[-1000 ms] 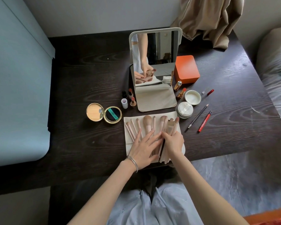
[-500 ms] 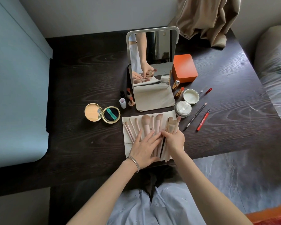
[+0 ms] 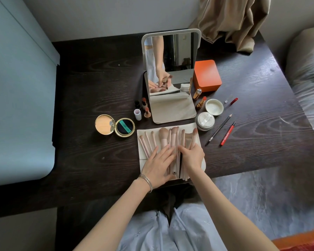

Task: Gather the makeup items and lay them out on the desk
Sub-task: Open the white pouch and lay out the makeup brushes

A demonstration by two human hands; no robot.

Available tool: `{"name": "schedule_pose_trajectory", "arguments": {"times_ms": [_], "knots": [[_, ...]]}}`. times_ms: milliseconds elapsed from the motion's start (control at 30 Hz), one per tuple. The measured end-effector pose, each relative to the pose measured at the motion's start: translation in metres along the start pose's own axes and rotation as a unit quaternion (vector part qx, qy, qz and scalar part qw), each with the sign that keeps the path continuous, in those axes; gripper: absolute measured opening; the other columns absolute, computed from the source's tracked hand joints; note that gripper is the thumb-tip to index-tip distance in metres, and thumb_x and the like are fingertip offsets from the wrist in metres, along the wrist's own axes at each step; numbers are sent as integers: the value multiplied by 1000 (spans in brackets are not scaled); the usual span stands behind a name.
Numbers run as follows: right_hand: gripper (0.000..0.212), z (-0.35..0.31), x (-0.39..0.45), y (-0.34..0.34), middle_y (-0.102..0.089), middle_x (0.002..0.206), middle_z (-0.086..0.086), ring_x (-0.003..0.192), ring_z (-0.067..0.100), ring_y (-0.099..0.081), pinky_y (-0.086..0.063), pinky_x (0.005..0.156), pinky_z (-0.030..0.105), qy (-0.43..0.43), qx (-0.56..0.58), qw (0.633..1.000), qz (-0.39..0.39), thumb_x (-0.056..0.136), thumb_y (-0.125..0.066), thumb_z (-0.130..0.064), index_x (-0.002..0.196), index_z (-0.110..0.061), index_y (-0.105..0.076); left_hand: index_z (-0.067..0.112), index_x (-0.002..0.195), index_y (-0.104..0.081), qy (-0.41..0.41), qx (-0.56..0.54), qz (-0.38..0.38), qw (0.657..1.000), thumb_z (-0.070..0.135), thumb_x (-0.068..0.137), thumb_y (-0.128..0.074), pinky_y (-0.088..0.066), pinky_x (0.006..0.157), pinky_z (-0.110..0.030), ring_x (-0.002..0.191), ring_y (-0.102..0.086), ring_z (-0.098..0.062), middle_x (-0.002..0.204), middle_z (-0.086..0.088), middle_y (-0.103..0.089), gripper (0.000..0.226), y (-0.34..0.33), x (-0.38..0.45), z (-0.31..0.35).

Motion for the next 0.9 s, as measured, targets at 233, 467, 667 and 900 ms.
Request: {"name": "schedule_pose_trajectory", "arguments": {"times_ms": [233, 467, 667, 900], "knots": [[8, 3, 1, 10, -64, 76, -1, 68, 9, -57, -37, 57, 14, -25, 49, 998, 33, 78, -71, -15, 79, -13, -63, 20, 149, -9, 14, 15, -7, 1000, 56, 88, -44, 13, 114, -39, 146, 9, -16, 159, 1, 3, 79, -1, -2, -2], [10, 16, 2, 13, -64, 78, -3, 78, 15, -60, -41, 67, 24, -56, 53, 995, 57, 80, -71, -24, 86, -17, -66, 21, 149, -11, 3, -3, -3, 1000, 55, 86, -49, 13, 115, -40, 146, 7, -16, 159, 4, -1, 82, 2, 4, 10], [15, 16, 3, 18, -64, 84, -2, 80, 14, -61, -41, 72, 23, -48, 86, 992, 74, 79, -72, -17, 89, -12, -62, 21, 149, -15, -4, 10, -5, 1000, 56, 86, -49, 17, 113, -41, 146, 4, -16, 159, 4, -4, 80, 2, 17, 22], [24, 18, 6, 18, -61, 88, 6, 82, 17, -57, -42, 69, 24, -54, 91, 993, 51, 79, -72, -16, 94, -7, -55, 22, 148, -18, 2, 1, -3, 1000, 56, 84, -50, 16, 113, -42, 146, 3, -15, 158, 4, -8, 79, -2, 18, 22]]}}
Point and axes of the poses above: each hand's wrist, its own x-axis towards the middle knuckle, its own y-axis out of the back of the hand, z = x × y, the point moved 10 cm from there along x, towards the middle knuckle
